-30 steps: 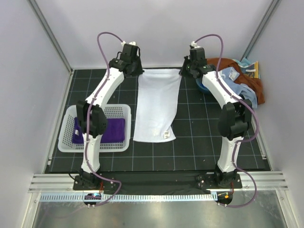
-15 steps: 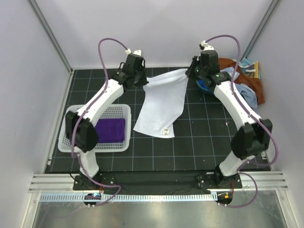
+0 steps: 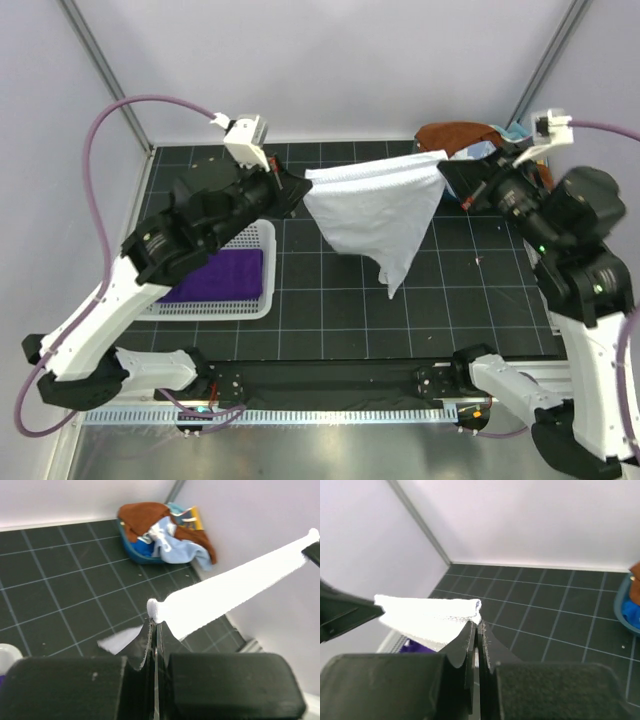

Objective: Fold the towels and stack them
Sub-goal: Flatten out the crumpled towel

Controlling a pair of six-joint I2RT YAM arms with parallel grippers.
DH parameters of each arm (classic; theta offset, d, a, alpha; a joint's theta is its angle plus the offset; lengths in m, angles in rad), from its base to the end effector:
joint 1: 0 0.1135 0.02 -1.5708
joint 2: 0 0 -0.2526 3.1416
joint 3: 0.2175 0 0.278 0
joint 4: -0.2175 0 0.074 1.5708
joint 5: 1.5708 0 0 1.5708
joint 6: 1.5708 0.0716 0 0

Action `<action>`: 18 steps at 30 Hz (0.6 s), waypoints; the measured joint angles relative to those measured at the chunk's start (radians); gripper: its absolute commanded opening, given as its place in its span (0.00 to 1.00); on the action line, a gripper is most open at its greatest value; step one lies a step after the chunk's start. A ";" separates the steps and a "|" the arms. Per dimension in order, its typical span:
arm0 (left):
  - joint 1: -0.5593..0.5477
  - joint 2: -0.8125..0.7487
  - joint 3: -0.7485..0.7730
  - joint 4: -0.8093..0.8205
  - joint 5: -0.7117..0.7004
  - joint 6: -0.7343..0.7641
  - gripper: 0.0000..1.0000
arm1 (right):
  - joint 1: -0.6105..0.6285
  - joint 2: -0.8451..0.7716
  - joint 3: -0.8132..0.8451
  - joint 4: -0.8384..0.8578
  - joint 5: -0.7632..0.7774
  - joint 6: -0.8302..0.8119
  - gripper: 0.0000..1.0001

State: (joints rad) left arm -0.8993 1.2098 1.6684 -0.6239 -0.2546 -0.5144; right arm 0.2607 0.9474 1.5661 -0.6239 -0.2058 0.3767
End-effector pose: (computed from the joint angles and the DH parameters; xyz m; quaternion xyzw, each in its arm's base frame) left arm 0.1939 -0.2150 0.5002 0.0642 0.7586 -0.3427 0.5504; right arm 0.1923 0.0664 0.5241 -0.0314 0.7082 0.2890 0.6434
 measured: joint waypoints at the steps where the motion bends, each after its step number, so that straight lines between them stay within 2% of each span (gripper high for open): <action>1: -0.012 -0.016 0.000 0.000 0.002 -0.001 0.00 | 0.001 -0.022 0.017 -0.022 -0.019 0.003 0.01; 6: -0.056 -0.062 0.001 -0.007 0.012 -0.003 0.00 | 0.002 -0.066 0.080 -0.105 -0.085 0.018 0.01; 13: -0.055 -0.026 0.027 -0.032 -0.048 0.011 0.00 | 0.002 -0.046 0.077 -0.131 -0.105 0.027 0.01; 16: -0.016 0.032 0.045 -0.041 -0.077 0.025 0.00 | 0.002 -0.021 0.014 -0.089 -0.080 0.026 0.01; 18: 0.056 0.086 0.046 -0.041 -0.061 0.023 0.00 | 0.001 0.031 -0.046 -0.039 -0.057 0.025 0.01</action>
State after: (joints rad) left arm -0.8433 1.2961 1.7142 -0.6647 -0.3153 -0.4915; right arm 0.2619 0.9779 1.5200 -0.6632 -0.2626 0.4019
